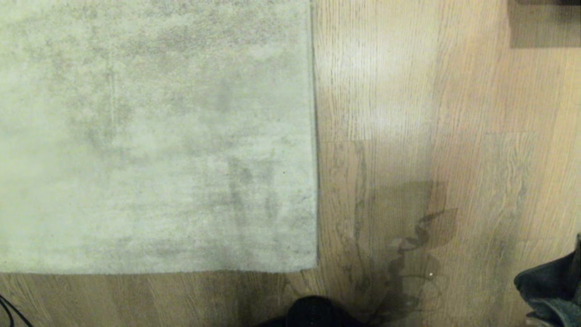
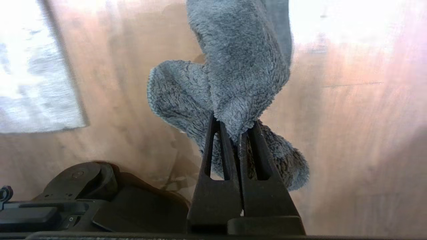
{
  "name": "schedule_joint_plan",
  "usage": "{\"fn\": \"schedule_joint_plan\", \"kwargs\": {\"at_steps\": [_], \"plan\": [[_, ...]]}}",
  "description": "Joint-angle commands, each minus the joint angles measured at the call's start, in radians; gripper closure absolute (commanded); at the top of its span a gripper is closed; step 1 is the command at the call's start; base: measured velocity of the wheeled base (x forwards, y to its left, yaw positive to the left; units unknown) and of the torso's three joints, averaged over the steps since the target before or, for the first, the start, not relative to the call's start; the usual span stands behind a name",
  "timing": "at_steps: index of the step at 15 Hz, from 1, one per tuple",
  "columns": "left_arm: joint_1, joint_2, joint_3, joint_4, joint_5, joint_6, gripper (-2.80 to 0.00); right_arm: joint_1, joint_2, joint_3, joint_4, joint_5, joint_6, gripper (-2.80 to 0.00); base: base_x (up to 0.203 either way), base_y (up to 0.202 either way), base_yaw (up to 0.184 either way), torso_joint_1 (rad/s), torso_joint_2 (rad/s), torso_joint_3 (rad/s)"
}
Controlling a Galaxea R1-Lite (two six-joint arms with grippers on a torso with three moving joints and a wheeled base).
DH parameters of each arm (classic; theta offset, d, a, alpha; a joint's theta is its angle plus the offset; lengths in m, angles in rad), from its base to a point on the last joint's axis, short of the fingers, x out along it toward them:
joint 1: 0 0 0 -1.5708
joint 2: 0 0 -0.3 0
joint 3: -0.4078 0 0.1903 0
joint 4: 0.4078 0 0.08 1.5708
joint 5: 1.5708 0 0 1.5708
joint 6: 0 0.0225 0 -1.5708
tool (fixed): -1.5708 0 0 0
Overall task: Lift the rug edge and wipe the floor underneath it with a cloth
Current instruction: Put down the rag
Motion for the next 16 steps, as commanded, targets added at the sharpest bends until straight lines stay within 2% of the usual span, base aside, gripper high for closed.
{"fn": "schedule_joint_plan", "kwargs": {"at_steps": [1,10,16], "plan": [[0.000,0.001,0.000,0.001,0.000,0.000,0.00,0.000,0.000,0.000,-0.001,0.000,0.002,0.00,0.000,-0.190,-0.005,0.002,0.00,0.007],[0.000,0.001,-0.002,0.001,0.000,-0.011,0.00,0.000,0.002,0.000,-0.001,-0.001,0.000,0.00,0.000,-0.182,0.001,0.001,0.00,0.002],[0.000,0.001,-0.002,0.001,0.000,-0.011,0.00,0.000,0.002,0.000,-0.001,0.000,0.000,0.00,0.000,-0.011,0.000,0.000,0.00,0.000]]}}
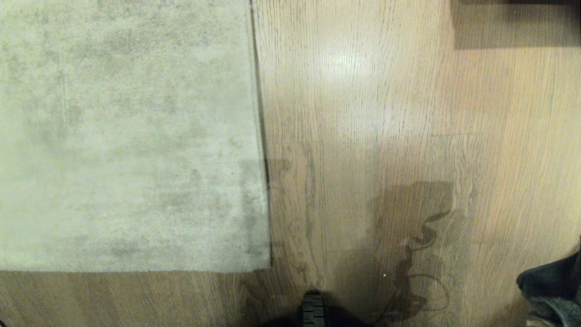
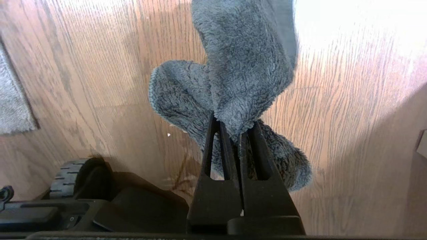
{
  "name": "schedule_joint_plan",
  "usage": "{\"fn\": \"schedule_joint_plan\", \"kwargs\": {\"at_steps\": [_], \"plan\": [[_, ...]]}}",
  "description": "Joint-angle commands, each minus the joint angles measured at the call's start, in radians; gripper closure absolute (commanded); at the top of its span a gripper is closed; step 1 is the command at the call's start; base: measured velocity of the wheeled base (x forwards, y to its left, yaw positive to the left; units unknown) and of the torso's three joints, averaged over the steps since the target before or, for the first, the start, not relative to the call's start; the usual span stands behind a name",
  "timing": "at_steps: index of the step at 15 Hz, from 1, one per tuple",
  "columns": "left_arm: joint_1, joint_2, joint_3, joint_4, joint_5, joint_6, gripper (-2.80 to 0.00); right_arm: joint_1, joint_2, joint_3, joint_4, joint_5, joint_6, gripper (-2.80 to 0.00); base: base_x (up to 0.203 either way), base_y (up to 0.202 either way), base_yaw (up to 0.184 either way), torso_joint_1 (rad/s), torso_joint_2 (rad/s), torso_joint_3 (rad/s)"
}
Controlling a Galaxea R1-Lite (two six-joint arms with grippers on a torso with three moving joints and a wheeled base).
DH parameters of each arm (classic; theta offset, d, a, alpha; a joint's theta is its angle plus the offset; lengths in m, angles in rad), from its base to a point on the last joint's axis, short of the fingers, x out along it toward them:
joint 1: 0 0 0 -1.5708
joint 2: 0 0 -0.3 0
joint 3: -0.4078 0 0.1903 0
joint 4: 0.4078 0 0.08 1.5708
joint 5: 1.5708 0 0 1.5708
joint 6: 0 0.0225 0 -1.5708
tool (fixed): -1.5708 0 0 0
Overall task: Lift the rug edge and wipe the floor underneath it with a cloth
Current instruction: Put down the rag
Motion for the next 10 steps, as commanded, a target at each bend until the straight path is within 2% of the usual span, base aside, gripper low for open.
{"fn": "schedule_joint_plan", "kwargs": {"at_steps": [1,10], "plan": [[0.000,0.001,0.000,0.001,0.000,0.000,0.00,0.001,0.002,0.000,-0.001,0.000,0.000,0.00,0.000,0.000,0.000,0.000,0.00,0.000],[0.000,0.001,0.000,0.001,0.000,0.000,0.00,0.000,0.000,0.000,-0.001,0.000,-0.015,0.00,0.000,0.000,0.000,0.000,0.00,0.000]]}}
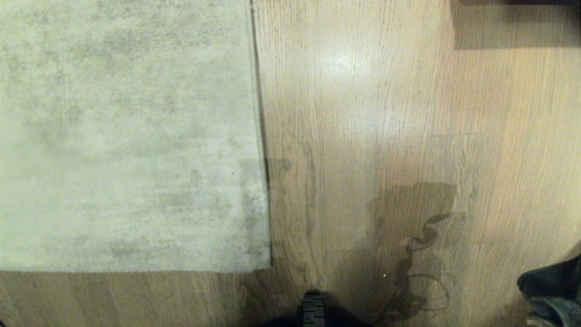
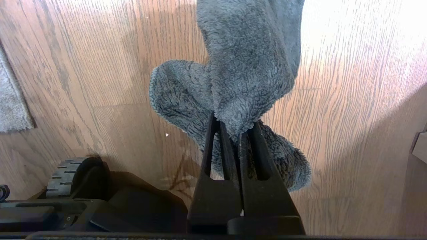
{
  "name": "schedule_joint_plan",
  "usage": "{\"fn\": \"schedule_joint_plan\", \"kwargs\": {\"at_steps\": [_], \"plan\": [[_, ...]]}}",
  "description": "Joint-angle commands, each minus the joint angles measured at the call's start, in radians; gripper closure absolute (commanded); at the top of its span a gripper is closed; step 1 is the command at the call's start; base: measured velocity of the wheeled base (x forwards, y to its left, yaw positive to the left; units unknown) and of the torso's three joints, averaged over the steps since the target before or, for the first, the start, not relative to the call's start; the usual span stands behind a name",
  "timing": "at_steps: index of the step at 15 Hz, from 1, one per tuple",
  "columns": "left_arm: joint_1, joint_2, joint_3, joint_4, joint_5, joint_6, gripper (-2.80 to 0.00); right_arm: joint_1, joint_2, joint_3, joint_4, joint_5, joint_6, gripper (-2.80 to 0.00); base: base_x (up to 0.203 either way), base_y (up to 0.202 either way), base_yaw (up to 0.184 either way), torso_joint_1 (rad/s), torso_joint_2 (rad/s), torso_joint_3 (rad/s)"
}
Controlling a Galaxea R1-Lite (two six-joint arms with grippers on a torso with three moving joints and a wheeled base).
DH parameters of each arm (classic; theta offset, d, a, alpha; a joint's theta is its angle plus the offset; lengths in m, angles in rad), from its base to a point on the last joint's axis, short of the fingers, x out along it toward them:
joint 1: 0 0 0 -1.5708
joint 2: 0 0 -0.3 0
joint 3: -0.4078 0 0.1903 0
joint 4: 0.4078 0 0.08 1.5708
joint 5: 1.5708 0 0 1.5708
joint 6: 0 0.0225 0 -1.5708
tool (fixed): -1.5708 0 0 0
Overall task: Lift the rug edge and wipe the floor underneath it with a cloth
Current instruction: Put down the rag
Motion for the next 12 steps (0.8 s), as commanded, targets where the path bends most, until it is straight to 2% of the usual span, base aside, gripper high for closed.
{"fn": "schedule_joint_plan", "kwargs": {"at_steps": [1,3,5,9,12], "plan": [[0.000,0.001,0.000,0.000,0.000,0.000,0.00,0.000,0.000,0.000,0.001,0.000,-0.001,0.00,0.000,0.000,0.000,0.000,0.00,0.000],[0.000,0.001,0.000,0.000,0.000,0.000,0.00,0.001,0.001,-0.015,-0.008,0.001,-0.007,0.00,0.000,0.000,0.000,0.000,0.00,0.000],[0.000,0.000,0.000,0.000,0.000,0.000,0.00,0.003,0.047,-0.097,-0.002,0.012,0.001,0.00,0.000,0.000,0.000,0.000,0.00,0.000],[0.000,0.000,0.000,0.000,0.000,0.000,0.00,0.004,0.318,-0.266,-0.041,0.015,0.029,0.00,0.000,0.000,0.000,0.000,0.00,0.000],[0.000,0.000,0.000,0.000,0.000,0.000,0.00,0.005,0.437,-0.272,-0.060,0.021,0.037,0.00,0.000,0.000,0.000,0.000,0.00,0.000]]}}
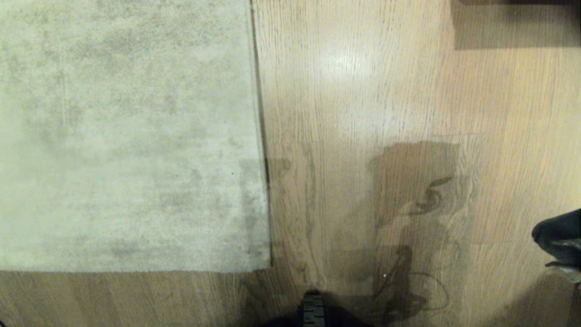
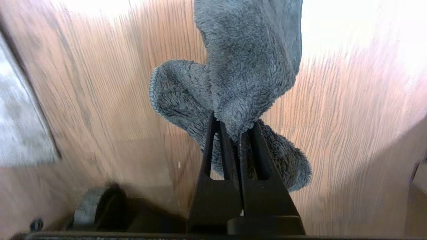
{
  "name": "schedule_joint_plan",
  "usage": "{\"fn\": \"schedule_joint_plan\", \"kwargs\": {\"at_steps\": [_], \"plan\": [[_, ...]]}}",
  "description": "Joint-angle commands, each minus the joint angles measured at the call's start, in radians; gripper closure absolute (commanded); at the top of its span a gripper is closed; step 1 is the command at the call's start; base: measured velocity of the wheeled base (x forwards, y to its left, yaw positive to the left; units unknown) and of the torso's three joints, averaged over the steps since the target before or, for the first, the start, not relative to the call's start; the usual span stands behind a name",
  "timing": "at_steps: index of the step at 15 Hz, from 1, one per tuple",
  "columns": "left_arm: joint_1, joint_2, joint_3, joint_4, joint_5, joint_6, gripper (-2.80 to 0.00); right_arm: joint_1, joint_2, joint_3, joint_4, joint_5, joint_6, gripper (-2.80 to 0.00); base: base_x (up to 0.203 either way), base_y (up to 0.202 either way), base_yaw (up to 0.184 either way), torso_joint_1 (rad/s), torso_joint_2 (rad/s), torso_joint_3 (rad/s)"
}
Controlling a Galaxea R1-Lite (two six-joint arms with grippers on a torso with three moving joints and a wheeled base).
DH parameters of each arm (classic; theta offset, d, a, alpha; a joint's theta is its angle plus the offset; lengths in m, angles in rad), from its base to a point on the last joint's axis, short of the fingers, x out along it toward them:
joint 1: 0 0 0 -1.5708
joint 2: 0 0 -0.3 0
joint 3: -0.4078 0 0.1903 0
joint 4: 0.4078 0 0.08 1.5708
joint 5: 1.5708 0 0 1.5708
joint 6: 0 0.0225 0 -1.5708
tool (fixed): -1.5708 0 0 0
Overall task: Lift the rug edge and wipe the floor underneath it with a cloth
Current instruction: Put down the rag
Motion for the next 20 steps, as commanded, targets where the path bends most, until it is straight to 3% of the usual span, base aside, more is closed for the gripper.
{"fn": "schedule_joint_plan", "kwargs": {"at_steps": [1,6,11,14,18,20], "plan": [[0.000,0.001,0.000,0.000,0.000,0.000,0.00,0.010,0.124,0.006,0.026,0.017,0.001,0.00,0.000,0.000,0.000,0.000,0.00,0.000],[0.000,0.001,0.000,0.000,0.000,0.000,0.00,0.009,0.323,-0.010,0.066,-0.009,0.006,0.00,0.000,0.000,0.000,0.000,0.00,0.000],[0.000,0.001,0.000,0.000,0.000,0.000,0.00,0.007,0.648,-0.010,-0.143,-0.019,0.185,0.00,0.000,0.000,0.000,0.000,0.00,0.000],[0.000,0.001,0.000,0.000,0.000,0.000,0.00,0.002,0.870,-0.002,-0.389,-0.022,0.293,0.00,0.000,0.000,0.000,0.000,0.00,0.000],[0.000,0.001,0.000,0.000,0.000,0.000,0.00,-0.064,1.073,0.038,-0.877,-0.027,0.391,0.00,0.000,0.000,0.000,0.000,0.00,0.000],[0.000,0.001,0.000,0.000,0.000,0.000,0.00,-0.101,1.096,0.044,-0.990,-0.029,0.406,0.00,0.000,0.000,0.000,0.000,0.00,0.000]]}}
